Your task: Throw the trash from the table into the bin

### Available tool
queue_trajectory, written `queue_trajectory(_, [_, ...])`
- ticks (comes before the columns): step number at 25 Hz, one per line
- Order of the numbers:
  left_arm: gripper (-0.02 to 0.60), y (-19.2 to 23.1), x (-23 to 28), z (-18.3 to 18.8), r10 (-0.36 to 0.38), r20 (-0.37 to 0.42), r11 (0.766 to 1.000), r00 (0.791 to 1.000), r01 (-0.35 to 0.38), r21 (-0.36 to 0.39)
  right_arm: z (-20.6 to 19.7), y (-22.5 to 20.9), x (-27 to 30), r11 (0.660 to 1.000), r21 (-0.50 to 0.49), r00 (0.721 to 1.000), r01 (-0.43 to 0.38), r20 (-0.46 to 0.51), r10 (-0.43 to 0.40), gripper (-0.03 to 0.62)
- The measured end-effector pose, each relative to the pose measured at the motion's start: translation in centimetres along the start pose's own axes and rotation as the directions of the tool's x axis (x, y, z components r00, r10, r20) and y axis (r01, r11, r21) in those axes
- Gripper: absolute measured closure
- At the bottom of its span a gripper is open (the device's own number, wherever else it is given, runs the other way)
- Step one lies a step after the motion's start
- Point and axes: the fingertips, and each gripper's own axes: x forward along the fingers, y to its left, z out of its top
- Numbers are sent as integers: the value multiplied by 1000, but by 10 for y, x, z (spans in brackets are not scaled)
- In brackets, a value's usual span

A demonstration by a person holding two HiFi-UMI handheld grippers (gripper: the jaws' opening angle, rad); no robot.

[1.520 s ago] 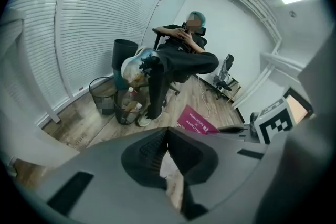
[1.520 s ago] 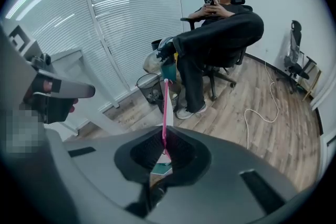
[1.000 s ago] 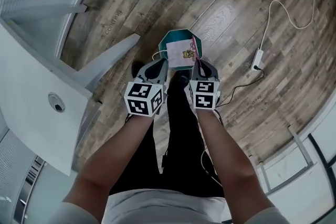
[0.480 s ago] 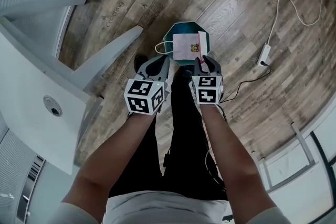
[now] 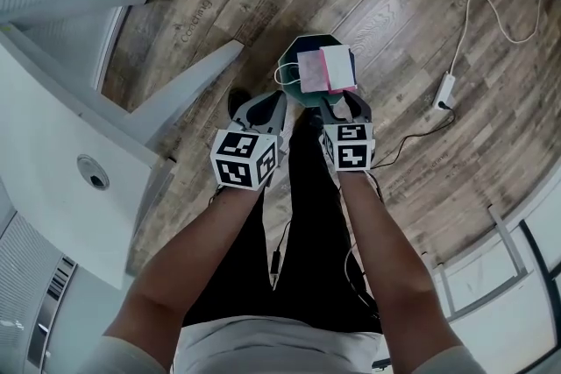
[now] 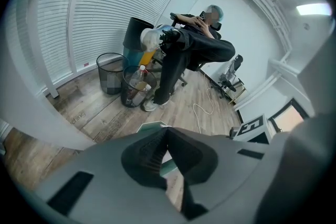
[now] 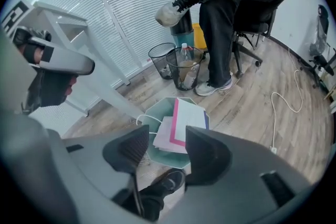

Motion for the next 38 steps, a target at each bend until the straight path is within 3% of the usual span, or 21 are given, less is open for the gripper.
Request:
queue_trajectory(16, [577,-76,-90,83,-38,85,993,996,28,119,106,43,-159,1000,18,976,-2,217,-1,396])
queue_trajectory(18, [577,-89,-108,94,-50,106,992,993,37,120,122,52,-187,1000,4,967,-3,256,2,505])
queue_trajectory(21, [577,-110,-131,110,-75,139,991,987,58,123,148,63,-228,1000,-12,942,1,335,3,588])
queue_trajectory(29, [577,-166,-209,169,-85,260,981,962,35,192,194,98,-323,1000,-3,890,-19,456,18,588])
queue_trajectory(35, [577,-182,-268,255,-81,392,980,917,2,198,287,121,-390,998,-69,810,-17,584,54,588])
queue_trajectory(38, [577,-199,-302,272,-80,440,977,895,-16,211,312,140,-431,994,-108,772,-19,630,83,588])
